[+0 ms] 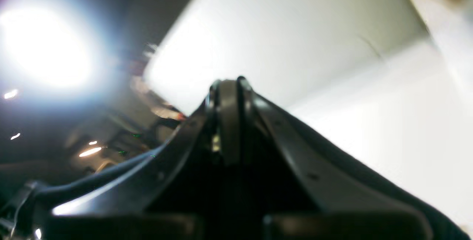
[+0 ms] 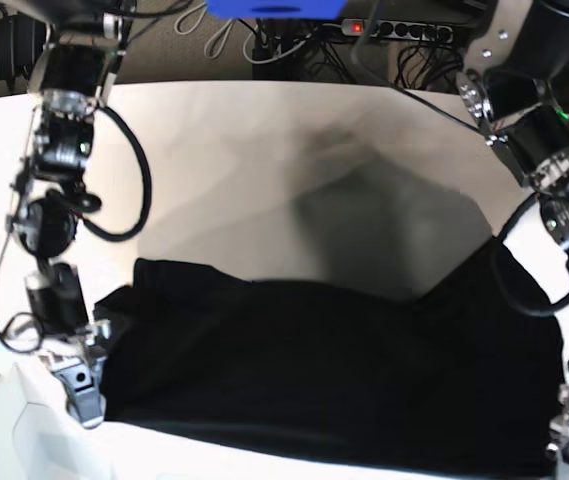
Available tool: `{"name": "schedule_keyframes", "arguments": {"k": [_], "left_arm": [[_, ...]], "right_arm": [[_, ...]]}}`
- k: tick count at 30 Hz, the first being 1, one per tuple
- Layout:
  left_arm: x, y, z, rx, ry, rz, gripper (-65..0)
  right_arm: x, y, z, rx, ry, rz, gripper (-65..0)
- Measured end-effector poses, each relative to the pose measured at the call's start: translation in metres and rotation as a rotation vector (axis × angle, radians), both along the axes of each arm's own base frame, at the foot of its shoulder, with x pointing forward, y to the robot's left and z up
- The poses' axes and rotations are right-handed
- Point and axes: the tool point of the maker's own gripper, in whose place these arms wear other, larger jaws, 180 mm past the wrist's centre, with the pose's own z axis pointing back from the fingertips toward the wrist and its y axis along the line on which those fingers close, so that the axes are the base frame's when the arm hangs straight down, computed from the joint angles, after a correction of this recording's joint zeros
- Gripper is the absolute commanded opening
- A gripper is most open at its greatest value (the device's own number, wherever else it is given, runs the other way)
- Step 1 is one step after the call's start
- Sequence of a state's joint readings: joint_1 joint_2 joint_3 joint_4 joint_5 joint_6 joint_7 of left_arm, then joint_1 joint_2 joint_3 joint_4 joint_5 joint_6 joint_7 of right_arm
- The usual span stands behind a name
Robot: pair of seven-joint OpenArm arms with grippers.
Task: Layout the t-shirt on the table in an organized manner, then fold the t-shirt properly
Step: 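Lift the shirt with both grippers and lay it flat on the table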
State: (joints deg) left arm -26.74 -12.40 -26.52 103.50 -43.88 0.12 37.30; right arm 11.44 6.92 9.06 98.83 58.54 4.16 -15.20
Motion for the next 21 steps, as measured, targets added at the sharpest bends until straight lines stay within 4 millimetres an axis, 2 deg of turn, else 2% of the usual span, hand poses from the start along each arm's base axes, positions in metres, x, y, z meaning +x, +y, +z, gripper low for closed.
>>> {"name": "schedule_keyframes", "arguments": {"k": [3,5,9,12,14,16,18,21], "left_arm": [[0.032,-0.006,-0.043,-0.029,0.139,-0.029,-64.6],[0.046,-0.016,-0.062,-0.025,0.206,-0.058,-64.5],[0.068,-0.029,-0.067,0.026,0.247,-0.064,-64.5],[0.09,-0.036,-0.08,0.039,0.308,-0.082,-64.1],[0.097,-0.034,-0.095,0.023,0.356,-0.082,-59.3],[0.107,-0.027,-0.11,0.001,0.412,-0.069,-49.8],[0.119,-0.019,-0.12,-0.038,0.455,-0.059,-40.2],[0.128,-0.011,-0.129,-0.07,0.473,-0.036,-29.4]], "right_arm": [[0.023,-0.011,-0.015,0.01,0.049,-0.009,-65.0],[0.04,-0.021,-0.023,-0.003,0.086,-0.019,-65.0],[0.07,-0.023,-0.027,0.01,0.117,-0.021,-65.0],[0.09,-0.028,-0.049,0.034,0.194,-0.029,-65.0],[0.099,-0.026,-0.063,0.042,0.244,-0.017,-65.0],[0.106,-0.031,-0.075,0.036,0.291,-0.012,-63.1],[0.114,-0.037,-0.09,0.018,0.341,-0.024,-55.6],[0.117,-0.042,-0.109,-0.039,0.412,-0.015,-42.3]]}}
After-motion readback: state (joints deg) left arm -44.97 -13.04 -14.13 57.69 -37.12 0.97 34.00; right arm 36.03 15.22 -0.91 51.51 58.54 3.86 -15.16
